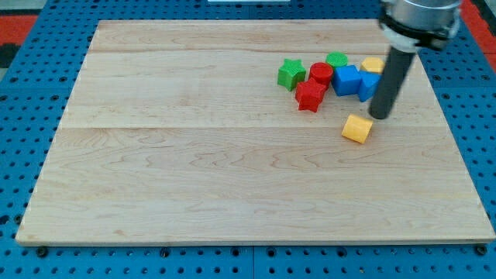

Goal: Place the yellow heart close to the red star

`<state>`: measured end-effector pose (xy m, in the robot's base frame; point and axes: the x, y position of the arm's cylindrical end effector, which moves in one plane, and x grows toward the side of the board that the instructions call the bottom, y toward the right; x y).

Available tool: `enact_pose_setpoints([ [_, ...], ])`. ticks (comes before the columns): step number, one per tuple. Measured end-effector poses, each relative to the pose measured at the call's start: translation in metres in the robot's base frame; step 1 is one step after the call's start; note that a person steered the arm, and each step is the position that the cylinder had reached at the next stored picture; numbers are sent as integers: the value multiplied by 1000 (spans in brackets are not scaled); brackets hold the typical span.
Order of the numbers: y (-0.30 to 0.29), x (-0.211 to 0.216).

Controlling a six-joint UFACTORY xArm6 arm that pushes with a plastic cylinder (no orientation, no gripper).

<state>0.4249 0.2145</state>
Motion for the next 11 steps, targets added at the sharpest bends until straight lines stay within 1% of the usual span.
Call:
enact_pose_setpoints([
  [1, 72, 24],
  [2, -1, 62],
  [3, -42, 42],
  [4, -68, 29],
  [5, -68, 34],
  [6, -80, 11],
  [7, -90, 20],
  [8, -111, 12],
  [9, -149, 8],
  [10, -154, 9],
  [11, -159, -8],
])
